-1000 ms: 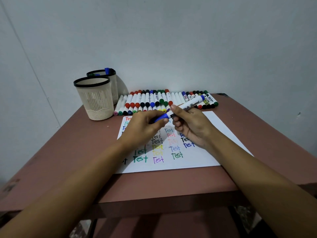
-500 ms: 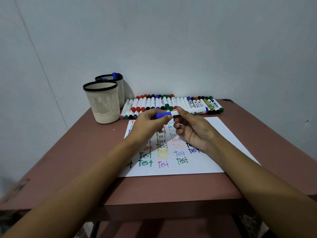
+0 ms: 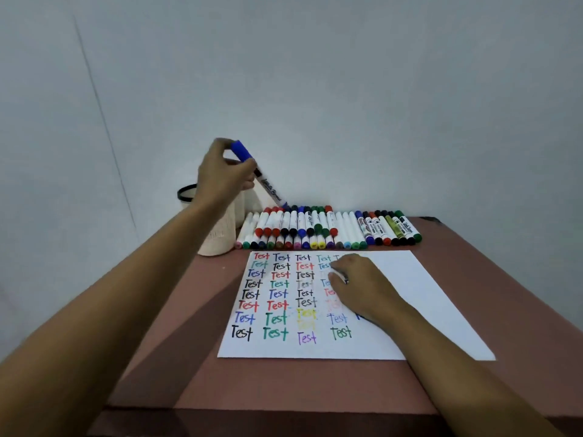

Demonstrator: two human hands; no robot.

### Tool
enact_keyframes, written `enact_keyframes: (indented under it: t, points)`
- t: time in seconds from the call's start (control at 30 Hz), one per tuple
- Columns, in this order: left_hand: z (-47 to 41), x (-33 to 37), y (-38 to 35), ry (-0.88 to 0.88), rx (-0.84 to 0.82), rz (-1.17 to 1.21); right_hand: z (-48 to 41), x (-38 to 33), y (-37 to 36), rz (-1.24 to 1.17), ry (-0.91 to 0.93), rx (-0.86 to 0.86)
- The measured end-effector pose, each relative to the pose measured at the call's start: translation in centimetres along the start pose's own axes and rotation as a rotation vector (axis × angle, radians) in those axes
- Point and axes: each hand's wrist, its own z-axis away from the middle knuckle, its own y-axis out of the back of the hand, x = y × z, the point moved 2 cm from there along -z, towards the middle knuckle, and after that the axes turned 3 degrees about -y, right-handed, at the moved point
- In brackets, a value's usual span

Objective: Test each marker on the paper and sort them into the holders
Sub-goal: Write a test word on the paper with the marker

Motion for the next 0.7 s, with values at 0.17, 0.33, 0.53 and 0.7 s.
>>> enact_keyframes:
  t: [0.17,0.33,0.53,0.7]
  points:
    - [-6.7,1.3,3.0,-0.102,0.123,-0.251,0.0,-0.3,0.2,0.030,0.018,0.004]
    - [-10.3,-0.6,3.8,-0.117,0.127,-0.586,-0.4,-0.4,0.3,0.039,0.032,0.030]
    - [-10.5,-3.7,2.6,-0.129,-0.058,-0.843,-0.4,-0.2,0.3,0.059,0.043,0.040]
    - [-10.5,-5.7,2.3,-0.044,-0.221,-0.915,-0.6,-0.1,0.3,0.063,0.040,0.037]
